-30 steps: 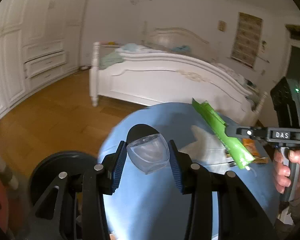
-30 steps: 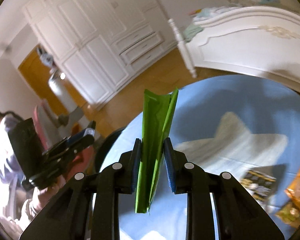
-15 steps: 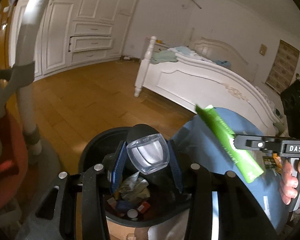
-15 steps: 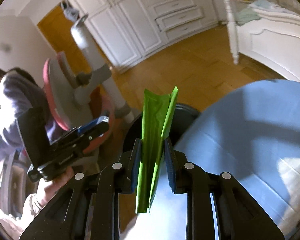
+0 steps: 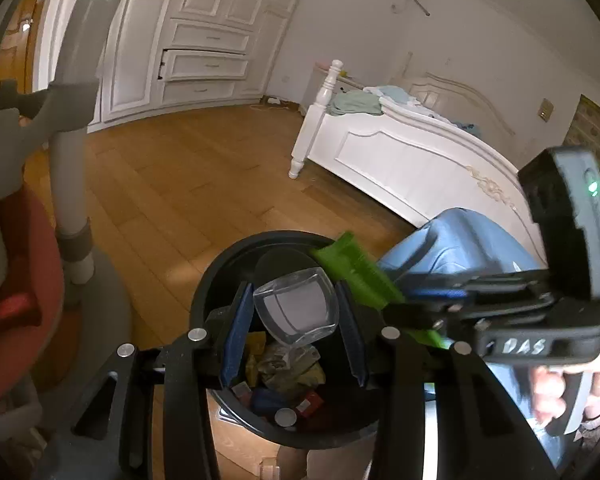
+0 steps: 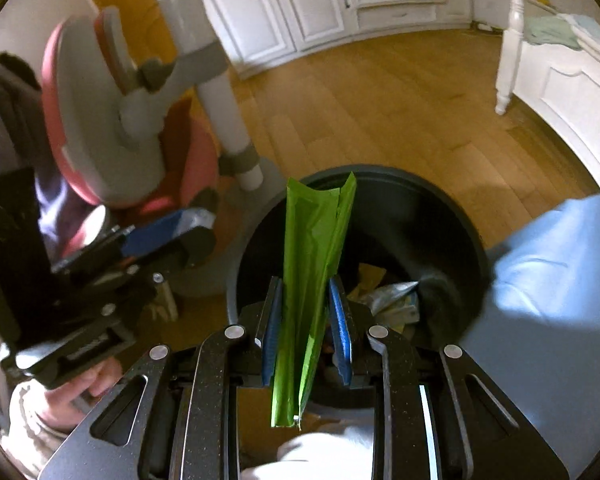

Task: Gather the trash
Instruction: 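Carry the cup and green wrapper over the bin and open both grippers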

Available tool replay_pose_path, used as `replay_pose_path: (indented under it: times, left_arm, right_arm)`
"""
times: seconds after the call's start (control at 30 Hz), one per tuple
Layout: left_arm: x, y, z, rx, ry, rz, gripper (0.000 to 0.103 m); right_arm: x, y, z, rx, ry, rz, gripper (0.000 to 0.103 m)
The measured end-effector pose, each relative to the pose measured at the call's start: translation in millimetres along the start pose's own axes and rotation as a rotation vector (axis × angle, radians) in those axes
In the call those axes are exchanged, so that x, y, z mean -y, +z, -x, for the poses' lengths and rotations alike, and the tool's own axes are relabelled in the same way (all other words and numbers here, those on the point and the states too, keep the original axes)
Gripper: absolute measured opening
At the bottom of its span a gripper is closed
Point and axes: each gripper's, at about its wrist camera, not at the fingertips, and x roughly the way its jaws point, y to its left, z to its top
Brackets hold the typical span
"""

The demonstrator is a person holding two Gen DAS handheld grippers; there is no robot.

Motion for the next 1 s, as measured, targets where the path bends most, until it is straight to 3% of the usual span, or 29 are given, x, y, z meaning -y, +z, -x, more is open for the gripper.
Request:
replay_pose_path:
  times: [0.03, 0.13, 0.5, 0.57, 0.77, 0.8, 0.83, 0.9, 1.0]
  left_arm:
    - [0.8, -0.8, 0.8, -0.001, 0.003, 0.001, 0.042]
    - [-1.6, -0.5, -3.1, -0.009, 0.006, 0.002, 0.042]
    - [13.3, -5.4, -40.8, -0.096, -0.026, -0.045, 0.043]
    - [14.9, -7.8, -50.7, -0.124, -0.026, -0.056, 0.043]
    - [27.2, -20.4, -75.4, -0.218, -0.057, -0.105, 0.044]
    - [29.1, -22.0, -77.5, -0.230, -0.056, -0.112, 0.045]
    - [30.7, -23.2, -79.5, -0.241, -0.050, -0.117, 0.056]
    - [32.8, -24.1, -78.2, -0.235, -0.031, -0.120, 0.066]
    - [36.0, -24.2, -74.0, -0.233, -0.037, -0.122, 0.066]
  right_arm:
    - [-0.4, 0.9, -6.6, -0.013, -0.004, 0.004, 0.026]
    - [7.5, -3.9, -9.6, -0.017, -0.007, -0.002, 0.049]
    - [26.5, -8.7, -0.1, 0.024, -0.066, 0.000, 0.053]
    - [29.5, -11.1, 7.6, 0.055, -0.083, -0.009, 0.064]
    - [36.0, -19.1, 44.0, 0.173, -0.107, -0.016, 0.064]
    - [37.9, -20.7, 49.7, 0.188, -0.108, -0.019, 0.065]
    - [40.8, -24.0, 58.8, 0.212, -0.109, -0.026, 0.068]
    - [47.5, -28.9, 71.7, 0.240, -0.106, -0.044, 0.069]
    - [61.7, -41.8, 91.0, 0.273, -0.089, -0.091, 0.069]
